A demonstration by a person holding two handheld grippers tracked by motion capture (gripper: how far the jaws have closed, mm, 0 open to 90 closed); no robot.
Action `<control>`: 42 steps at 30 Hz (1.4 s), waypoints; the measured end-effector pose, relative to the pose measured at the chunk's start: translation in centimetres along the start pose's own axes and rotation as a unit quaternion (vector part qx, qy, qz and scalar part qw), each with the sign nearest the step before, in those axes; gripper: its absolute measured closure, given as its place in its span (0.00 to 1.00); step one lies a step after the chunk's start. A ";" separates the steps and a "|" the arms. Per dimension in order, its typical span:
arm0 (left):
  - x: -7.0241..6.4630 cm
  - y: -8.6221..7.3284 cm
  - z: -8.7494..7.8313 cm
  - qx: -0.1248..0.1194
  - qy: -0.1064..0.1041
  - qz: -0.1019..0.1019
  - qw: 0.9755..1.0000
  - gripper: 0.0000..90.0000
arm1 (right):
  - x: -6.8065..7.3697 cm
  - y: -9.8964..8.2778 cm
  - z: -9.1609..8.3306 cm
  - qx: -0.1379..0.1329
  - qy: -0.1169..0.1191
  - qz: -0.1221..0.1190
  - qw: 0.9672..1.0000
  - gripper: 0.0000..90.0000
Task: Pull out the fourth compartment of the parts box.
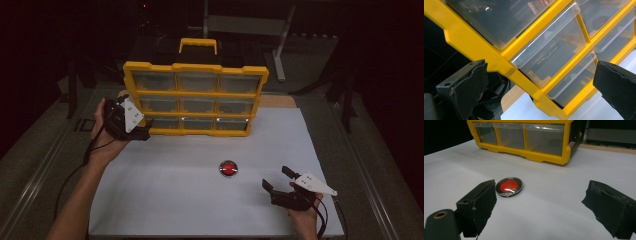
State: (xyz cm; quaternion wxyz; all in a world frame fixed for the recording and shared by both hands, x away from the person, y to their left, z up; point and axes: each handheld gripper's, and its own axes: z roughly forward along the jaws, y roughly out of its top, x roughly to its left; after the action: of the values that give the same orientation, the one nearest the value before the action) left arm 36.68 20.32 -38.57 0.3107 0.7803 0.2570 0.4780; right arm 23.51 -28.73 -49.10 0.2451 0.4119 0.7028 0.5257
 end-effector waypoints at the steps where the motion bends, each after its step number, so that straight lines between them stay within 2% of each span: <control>1: 0.0 0.1 0.1 0.001 0.001 0.005 1.000 0.00 | 0.0 0.0 0.0 0.000 0.000 0.000 1.000 0.11; 8: -0.6 0.7 0.6 0.008 0.010 0.041 0.999 0.00 | 0.0 0.0 0.0 0.001 -0.001 0.000 1.000 0.11; 15: -1.2 1.0 1.2 0.014 0.021 0.077 0.997 0.00 | 0.0 0.0 0.1 0.002 -0.001 0.002 1.000 0.11; 18: -1.3 1.0 1.2 0.014 0.022 0.079 0.996 0.00 | 0.0 0.0 0.1 0.002 -0.001 0.002 1.000 0.11; 20: -1.4 1.2 1.5 0.019 0.028 0.094 0.995 0.00 | 0.0 -0.1 0.1 0.003 -0.002 0.002 1.000 0.11; 23: -1.5 1.2 1.6 0.019 0.031 0.098 0.994 0.00 | 0.0 -0.1 0.1 0.003 -0.002 0.002 1.000 0.11; 34: -1.9 1.4 2.1 0.026 0.059 0.142 0.988 0.00 | 0.0 -0.1 0.2 0.004 -0.002 0.002 1.000 0.11; 37: -2.2 1.5 2.3 0.033 0.068 0.160 0.984 0.02 | 0.0 -0.1 0.2 0.004 -0.002 0.002 1.000 0.11; 39: -2.4 1.5 2.5 0.037 0.076 0.175 0.981 0.03 | 0.0 -0.1 0.2 0.004 -0.001 0.002 1.000 0.11; 42: -2.6 1.4 2.8 0.040 0.083 0.183 0.979 0.04 | 0.0 -0.1 0.2 0.004 -0.001 0.002 1.000 0.11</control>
State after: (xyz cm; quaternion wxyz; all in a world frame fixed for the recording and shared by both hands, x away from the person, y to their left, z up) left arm 38.25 16.91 -40.05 0.1638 0.7834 0.1534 0.5796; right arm 23.64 -28.61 -49.25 0.2431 0.4154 0.7037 0.5226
